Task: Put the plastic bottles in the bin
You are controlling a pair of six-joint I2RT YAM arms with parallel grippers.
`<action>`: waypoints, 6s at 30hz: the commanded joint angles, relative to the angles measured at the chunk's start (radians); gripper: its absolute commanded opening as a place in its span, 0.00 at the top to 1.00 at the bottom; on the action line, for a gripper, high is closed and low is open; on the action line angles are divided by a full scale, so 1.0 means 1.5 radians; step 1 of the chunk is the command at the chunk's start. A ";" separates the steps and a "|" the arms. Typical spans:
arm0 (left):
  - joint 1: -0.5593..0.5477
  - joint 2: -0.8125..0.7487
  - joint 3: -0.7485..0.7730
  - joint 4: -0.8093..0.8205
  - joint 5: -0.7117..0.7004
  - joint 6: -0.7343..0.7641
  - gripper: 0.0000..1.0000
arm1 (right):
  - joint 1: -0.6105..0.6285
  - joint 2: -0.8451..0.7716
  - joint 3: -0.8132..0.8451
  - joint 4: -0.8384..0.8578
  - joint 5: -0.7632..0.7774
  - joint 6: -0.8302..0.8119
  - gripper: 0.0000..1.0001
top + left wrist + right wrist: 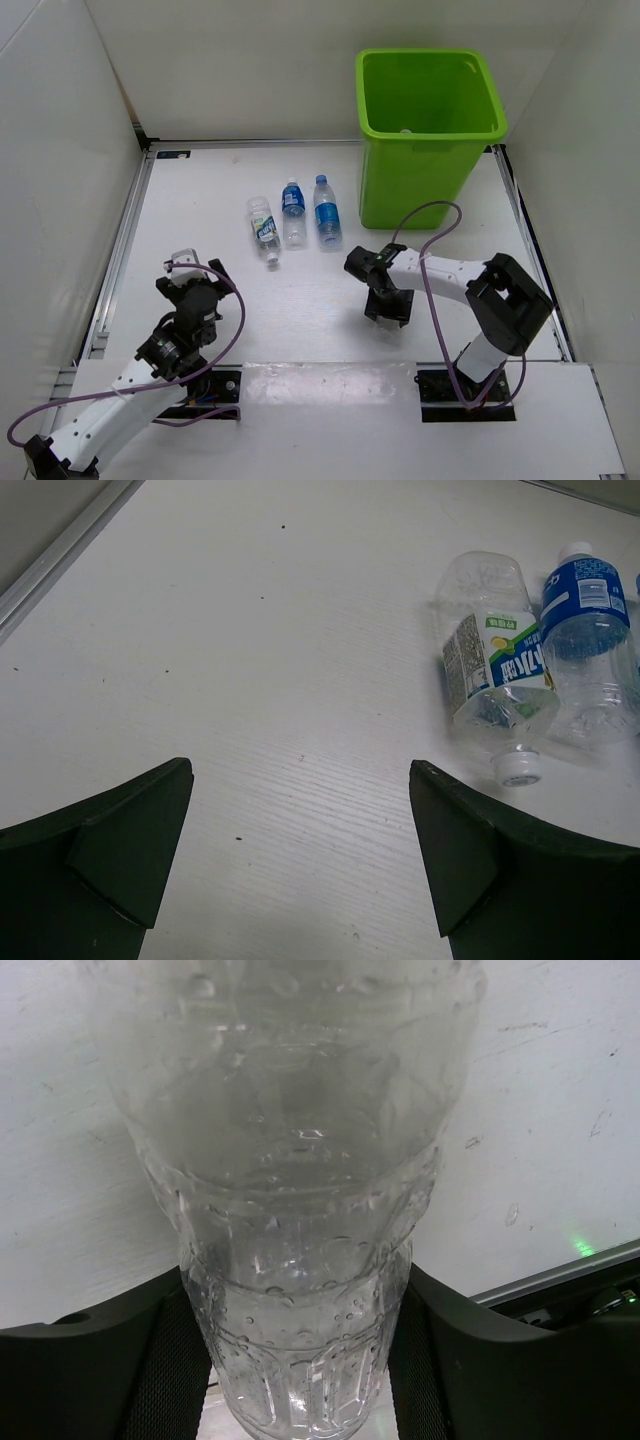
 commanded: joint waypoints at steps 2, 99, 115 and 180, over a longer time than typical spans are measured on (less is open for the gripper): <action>0.003 0.002 0.019 -0.008 -0.009 -0.005 0.00 | 0.036 -0.010 -0.004 0.015 -0.009 0.035 1.00; 0.006 0.259 0.222 -0.058 0.115 -0.140 0.00 | -0.146 -0.712 0.171 -0.138 0.174 -0.352 0.10; 0.138 0.774 0.572 -0.054 0.388 -0.056 0.00 | -0.042 -0.724 0.127 -0.152 0.278 -0.339 0.10; 0.092 0.777 0.885 0.405 0.659 0.094 0.45 | 0.472 -0.761 0.149 -0.490 0.575 0.125 0.10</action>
